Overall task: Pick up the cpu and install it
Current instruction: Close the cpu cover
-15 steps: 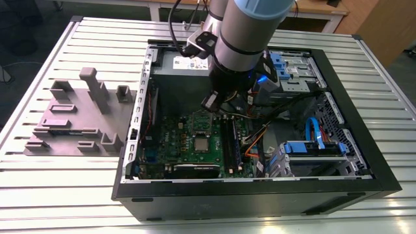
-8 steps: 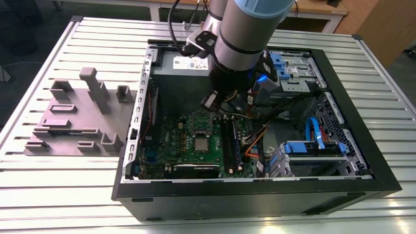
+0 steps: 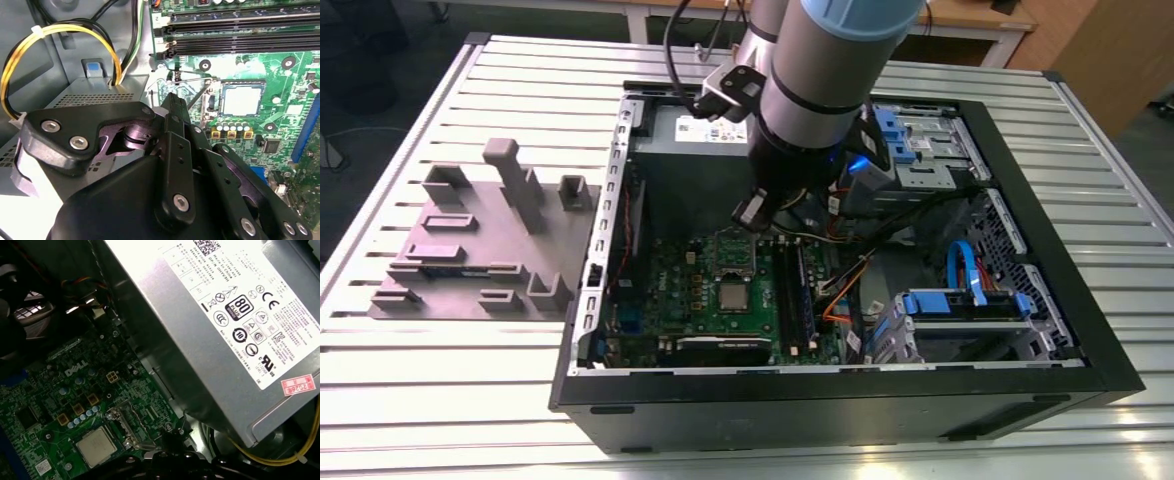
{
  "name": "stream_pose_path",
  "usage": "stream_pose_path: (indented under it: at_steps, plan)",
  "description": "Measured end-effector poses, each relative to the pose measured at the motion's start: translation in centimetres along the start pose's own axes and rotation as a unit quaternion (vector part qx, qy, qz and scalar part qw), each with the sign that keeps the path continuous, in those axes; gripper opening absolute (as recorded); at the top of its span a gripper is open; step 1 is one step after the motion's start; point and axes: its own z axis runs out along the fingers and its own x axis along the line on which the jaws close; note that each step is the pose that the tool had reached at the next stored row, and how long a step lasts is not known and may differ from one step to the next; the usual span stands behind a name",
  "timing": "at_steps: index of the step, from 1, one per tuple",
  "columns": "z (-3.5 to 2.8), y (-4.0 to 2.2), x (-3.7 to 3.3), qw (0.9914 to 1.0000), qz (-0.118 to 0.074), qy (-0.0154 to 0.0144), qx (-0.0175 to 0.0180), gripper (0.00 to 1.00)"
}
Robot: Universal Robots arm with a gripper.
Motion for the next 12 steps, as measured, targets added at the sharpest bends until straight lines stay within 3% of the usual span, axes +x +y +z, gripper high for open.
stream_pose_path:
  at_steps: [12]
  plan:
    - [-0.05, -0.18, 0.27, 1.00000, 0.000, 0.0001, 0.0000, 0.10]
